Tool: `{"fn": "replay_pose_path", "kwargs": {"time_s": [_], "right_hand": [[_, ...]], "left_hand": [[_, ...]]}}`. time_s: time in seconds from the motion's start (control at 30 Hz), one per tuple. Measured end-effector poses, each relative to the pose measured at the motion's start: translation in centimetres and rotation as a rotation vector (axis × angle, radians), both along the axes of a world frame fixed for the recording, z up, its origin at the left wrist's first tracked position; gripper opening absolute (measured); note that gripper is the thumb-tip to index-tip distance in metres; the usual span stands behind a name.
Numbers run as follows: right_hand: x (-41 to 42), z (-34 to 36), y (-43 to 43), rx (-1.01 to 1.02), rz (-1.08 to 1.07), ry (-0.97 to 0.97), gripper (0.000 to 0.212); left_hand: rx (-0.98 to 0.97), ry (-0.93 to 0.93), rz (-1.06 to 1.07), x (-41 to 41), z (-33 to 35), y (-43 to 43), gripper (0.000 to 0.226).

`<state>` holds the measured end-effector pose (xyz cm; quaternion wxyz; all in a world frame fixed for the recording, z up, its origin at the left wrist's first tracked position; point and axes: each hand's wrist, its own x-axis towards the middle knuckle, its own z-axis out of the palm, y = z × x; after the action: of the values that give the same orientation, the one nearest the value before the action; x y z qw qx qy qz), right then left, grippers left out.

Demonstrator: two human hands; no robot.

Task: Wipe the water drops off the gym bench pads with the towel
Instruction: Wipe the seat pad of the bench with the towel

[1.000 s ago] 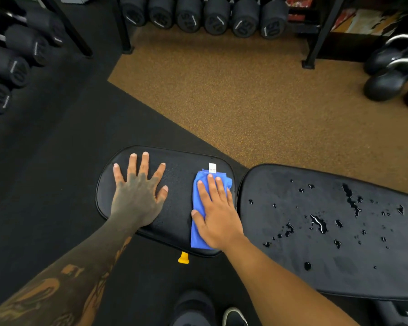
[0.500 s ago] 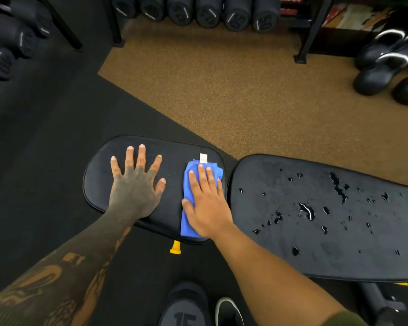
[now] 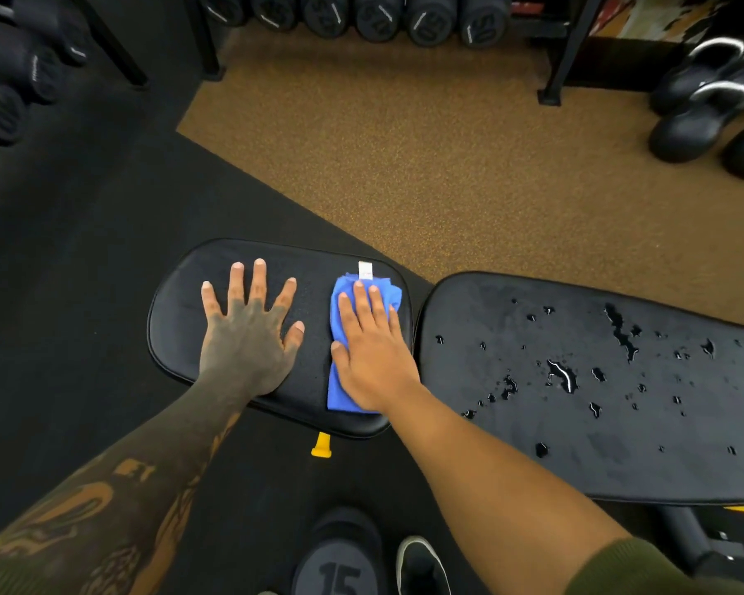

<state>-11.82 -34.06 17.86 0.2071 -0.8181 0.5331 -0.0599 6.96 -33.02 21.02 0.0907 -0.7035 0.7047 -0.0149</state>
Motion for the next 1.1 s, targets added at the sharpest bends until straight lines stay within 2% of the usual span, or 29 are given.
{"fn": "replay_pose_path", "kwargs": {"time_s": [0.17,0.3,0.4,0.6,0.77,0.87,1.0,1.1], "right_hand": [[-2.2,-0.6,-0.5,0.038,-0.046,-0.007,0.063],[-0.6,-0.1,-4.4,0.07,-0.133,0.033,0.062],[1.4,0.6,-5.7,0.052,-0.097,0.034,0.062],[-0.2,0.0,-2.9,-0.004,-0.008,0.0,0.063],[-0.8,-0.3,-4.3,0.065,-0.119,0.048,0.063],[0.8,0.3,-4.0,0.049,-0.104,0.061,0.064],[1.1,0.5,0.3,-0.019,0.015,0.004,0.064],[-1.0,-0.4,2.5,0.019,-0.058,-0.008,0.064]], "left_hand": [[-0.003,0.004,-0.006,0.2,0.0,0.1,0.067],[-0.004,0.009,-0.004,0.2,-0.1,0.1,0.066],[0.002,0.003,0.0,0.1,0.0,0.0,0.066],[-0.01,0.024,0.002,0.0,0.1,0.1,0.066],[-0.005,0.026,0.01,-0.2,0.1,0.0,0.066],[0.003,0.024,0.012,-0.3,0.0,-0.1,0.066],[0.0,0.024,0.019,-0.2,0.1,-0.1,0.066],[-0.004,0.019,0.013,-0.2,0.4,0.1,0.066]]}}
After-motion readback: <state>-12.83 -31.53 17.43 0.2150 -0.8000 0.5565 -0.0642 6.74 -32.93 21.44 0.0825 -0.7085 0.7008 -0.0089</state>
